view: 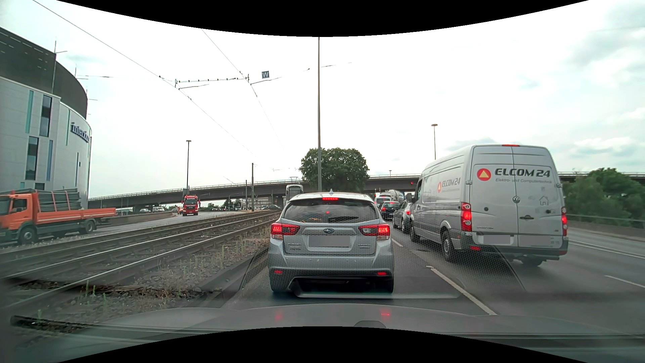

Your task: Follow the waypoints while adhering to traffic rules and regulations

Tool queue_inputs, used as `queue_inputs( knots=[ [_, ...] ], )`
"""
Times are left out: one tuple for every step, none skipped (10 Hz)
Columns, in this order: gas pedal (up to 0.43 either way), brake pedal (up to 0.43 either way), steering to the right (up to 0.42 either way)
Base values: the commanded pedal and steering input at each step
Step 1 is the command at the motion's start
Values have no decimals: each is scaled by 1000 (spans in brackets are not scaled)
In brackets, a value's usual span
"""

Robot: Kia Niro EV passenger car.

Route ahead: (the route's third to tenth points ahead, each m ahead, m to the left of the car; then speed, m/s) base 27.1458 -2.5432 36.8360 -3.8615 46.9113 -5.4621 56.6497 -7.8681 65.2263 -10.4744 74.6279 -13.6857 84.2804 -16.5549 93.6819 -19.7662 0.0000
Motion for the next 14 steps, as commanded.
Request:
queue_inputs(
  knots=[
    [0, 226, -8],
    [0, 232, -7],
    [0, 232, -7],
    [0, 232, -8],
    [0, 232, -8],
    [0, 232, -8],
    [0, 232, -7],
    [0, 232, -8],
    [0, 232, -7],
    [0, 226, -7],
    [0, 232, -8],
    [0, 232, -8],
    [0, 232, -8],
    [0, 232, -7]
  ],
)
